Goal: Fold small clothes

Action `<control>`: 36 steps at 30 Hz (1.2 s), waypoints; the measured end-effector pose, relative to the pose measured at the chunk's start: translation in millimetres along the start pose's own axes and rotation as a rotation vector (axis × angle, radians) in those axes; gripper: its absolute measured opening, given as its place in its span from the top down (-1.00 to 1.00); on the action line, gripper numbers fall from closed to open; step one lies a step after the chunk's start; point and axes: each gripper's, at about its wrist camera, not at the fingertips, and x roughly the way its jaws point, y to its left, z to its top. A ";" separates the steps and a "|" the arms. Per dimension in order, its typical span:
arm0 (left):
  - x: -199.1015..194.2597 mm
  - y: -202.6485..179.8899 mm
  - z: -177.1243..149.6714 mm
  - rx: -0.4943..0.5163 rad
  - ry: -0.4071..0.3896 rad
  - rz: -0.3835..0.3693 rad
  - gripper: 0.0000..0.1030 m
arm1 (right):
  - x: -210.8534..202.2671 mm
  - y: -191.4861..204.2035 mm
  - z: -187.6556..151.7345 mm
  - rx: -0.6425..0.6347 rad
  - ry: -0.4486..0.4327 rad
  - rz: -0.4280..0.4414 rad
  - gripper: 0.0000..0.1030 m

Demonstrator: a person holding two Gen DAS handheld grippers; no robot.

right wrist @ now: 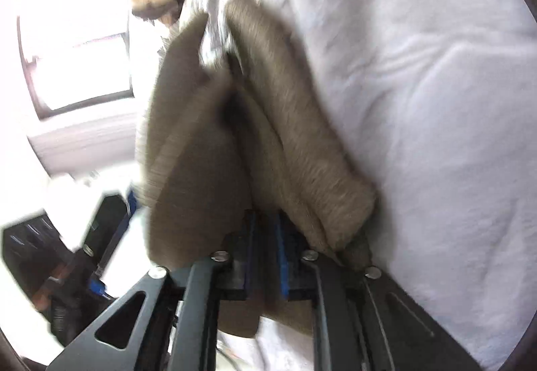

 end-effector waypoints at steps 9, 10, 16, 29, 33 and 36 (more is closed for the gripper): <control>2.2 61.0 -21.8 -0.167 0.046 0.153 -0.75 | -23.1 -23.2 8.4 0.184 -0.088 0.217 -0.11; 3.5 62.6 -25.9 -0.166 0.056 0.170 -0.76 | -25.2 -20.6 10.0 0.180 -0.090 0.239 -0.28; 5.1 82.8 -40.9 -0.239 0.076 0.223 -0.76 | 0.3 17.7 30.4 0.127 -0.066 0.219 -0.43; 30.4 107.4 -51.7 -0.286 0.135 0.261 -0.75 | 39.6 127.8 44.7 -0.399 0.000 -0.287 0.70; 45.3 104.5 -58.1 -0.267 0.156 0.242 -0.76 | 21.2 92.8 37.1 -0.323 -0.050 -0.331 0.79; 54.8 103.4 -62.9 -0.258 0.172 0.229 -0.76 | 22.2 68.1 38.7 -0.316 -0.031 -0.412 0.81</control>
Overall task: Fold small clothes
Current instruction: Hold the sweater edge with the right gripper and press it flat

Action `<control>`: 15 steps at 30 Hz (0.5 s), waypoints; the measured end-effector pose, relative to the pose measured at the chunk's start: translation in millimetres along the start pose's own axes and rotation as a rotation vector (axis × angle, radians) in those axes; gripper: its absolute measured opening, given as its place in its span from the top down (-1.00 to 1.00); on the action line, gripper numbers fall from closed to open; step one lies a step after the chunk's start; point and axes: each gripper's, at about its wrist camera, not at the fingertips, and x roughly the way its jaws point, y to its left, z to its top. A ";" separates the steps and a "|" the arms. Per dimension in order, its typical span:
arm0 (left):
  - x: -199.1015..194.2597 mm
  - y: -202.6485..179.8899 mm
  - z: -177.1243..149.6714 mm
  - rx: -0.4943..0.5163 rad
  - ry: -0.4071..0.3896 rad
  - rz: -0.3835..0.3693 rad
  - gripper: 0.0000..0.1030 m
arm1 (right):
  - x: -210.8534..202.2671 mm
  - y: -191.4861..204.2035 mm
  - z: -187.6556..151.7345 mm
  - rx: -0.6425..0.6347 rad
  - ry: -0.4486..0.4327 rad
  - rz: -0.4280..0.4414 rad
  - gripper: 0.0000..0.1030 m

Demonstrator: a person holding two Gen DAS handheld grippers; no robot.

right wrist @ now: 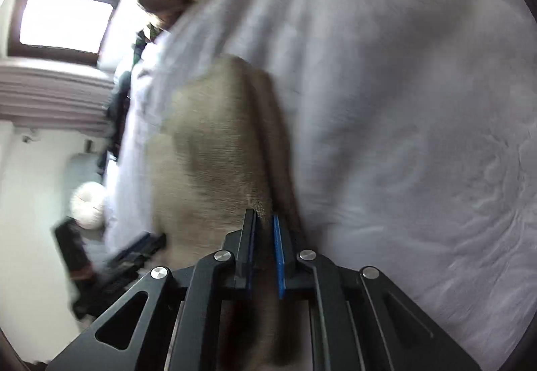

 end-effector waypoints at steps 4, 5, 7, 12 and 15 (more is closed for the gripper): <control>-3.9 1.4 1.5 0.003 -0.002 0.006 -0.76 | -6.2 -5.7 -2.7 0.050 0.001 0.091 0.71; -5.3 2.0 1.2 0.006 -0.002 0.001 -0.76 | -8.9 -7.8 -1.7 0.090 -0.005 0.175 0.71; -6.0 3.2 0.4 0.009 0.006 -0.007 -0.76 | -11.5 -12.9 0.0 0.137 -0.010 0.252 0.39; -4.4 2.0 0.8 -0.012 0.011 -0.003 -0.76 | 4.5 -2.7 16.8 0.103 0.063 0.265 0.22; -8.1 -0.2 1.3 0.001 0.010 -0.003 -0.76 | 19.8 12.3 25.4 0.033 0.111 0.189 0.84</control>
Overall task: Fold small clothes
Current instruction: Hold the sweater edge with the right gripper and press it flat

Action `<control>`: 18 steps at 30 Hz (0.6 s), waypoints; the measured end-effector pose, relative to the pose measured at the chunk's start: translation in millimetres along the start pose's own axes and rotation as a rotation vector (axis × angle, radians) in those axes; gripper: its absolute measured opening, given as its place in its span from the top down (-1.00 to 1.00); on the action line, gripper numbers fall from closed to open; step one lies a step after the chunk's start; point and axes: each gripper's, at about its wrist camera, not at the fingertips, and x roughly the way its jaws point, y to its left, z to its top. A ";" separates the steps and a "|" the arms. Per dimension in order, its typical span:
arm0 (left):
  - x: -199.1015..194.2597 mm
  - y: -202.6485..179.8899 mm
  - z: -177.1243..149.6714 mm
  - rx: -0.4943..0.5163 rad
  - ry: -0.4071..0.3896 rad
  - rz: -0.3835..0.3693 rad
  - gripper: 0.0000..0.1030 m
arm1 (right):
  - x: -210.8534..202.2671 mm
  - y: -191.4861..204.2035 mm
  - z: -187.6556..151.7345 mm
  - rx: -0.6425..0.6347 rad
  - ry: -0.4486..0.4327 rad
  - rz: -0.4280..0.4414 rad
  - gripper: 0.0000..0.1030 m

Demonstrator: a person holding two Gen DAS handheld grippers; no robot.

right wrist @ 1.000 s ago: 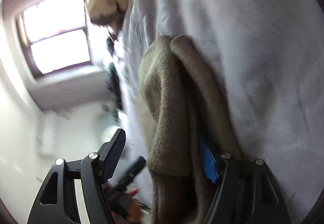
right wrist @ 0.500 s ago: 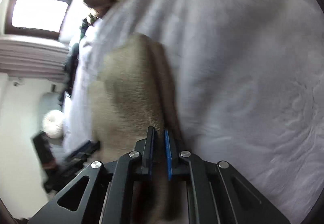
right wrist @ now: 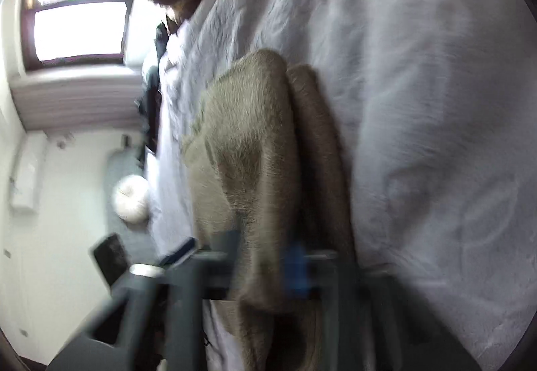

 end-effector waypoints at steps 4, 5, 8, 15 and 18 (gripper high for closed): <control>-9.1 -4.5 -2.2 0.056 -0.019 -0.026 -0.76 | -28.8 39.4 -8.4 -0.157 -0.059 -0.022 0.85; -8.8 -6.2 -3.5 0.068 -0.021 -0.029 -0.76 | -32.5 40.8 -10.0 -0.169 -0.064 -0.041 0.85; 2.5 -12.2 -7.5 0.087 -0.003 -0.022 -0.76 | -20.1 23.1 -10.4 -0.164 -0.016 -0.187 0.85; 6.5 5.4 -5.6 0.020 0.019 -0.018 -0.96 | -15.6 -11.8 -6.9 0.033 -0.044 -0.089 0.73; -4.3 13.5 -4.2 0.030 0.010 -0.004 -0.96 | -33.1 -6.6 -14.4 0.008 -0.056 -0.152 0.64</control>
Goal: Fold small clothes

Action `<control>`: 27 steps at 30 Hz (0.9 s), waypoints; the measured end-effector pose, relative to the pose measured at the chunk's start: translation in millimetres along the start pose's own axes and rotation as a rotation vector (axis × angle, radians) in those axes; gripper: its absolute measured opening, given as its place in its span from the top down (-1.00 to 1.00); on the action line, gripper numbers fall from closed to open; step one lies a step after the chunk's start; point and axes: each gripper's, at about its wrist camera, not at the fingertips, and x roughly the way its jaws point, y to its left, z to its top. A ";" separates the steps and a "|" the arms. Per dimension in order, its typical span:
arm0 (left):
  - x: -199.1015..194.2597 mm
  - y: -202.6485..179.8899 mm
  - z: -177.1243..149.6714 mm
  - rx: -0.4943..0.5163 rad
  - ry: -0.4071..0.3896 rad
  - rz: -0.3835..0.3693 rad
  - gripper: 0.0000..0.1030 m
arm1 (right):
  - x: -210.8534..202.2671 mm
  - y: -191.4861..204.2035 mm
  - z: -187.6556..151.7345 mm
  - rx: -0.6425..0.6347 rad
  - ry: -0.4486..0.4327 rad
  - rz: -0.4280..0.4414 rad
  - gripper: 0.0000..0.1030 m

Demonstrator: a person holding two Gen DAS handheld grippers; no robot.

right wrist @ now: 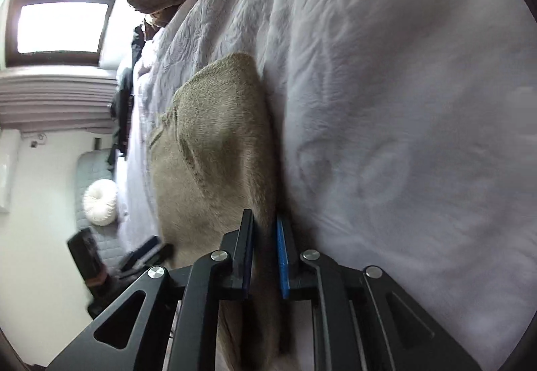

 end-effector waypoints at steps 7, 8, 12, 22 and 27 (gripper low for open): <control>-17.6 -3.0 -10.2 0.050 0.019 -0.029 -0.96 | -40.4 47.0 -38.7 -0.207 -0.027 -0.027 0.64; -16.9 -7.3 -14.0 0.063 0.025 -0.031 -0.96 | -38.6 57.9 -45.1 -0.241 -0.019 -0.030 0.64; -6.6 -21.0 -29.2 0.078 0.058 -0.032 -0.96 | -19.0 85.4 -67.5 -0.337 0.041 -0.048 0.64; 22.5 -7.8 -71.1 0.039 0.141 -0.098 -0.98 | 16.0 40.8 -92.5 -0.322 0.130 -0.260 0.83; 13.9 -15.3 -80.2 0.048 0.151 -0.067 -0.98 | 17.7 45.8 -98.3 -0.348 0.130 -0.286 0.83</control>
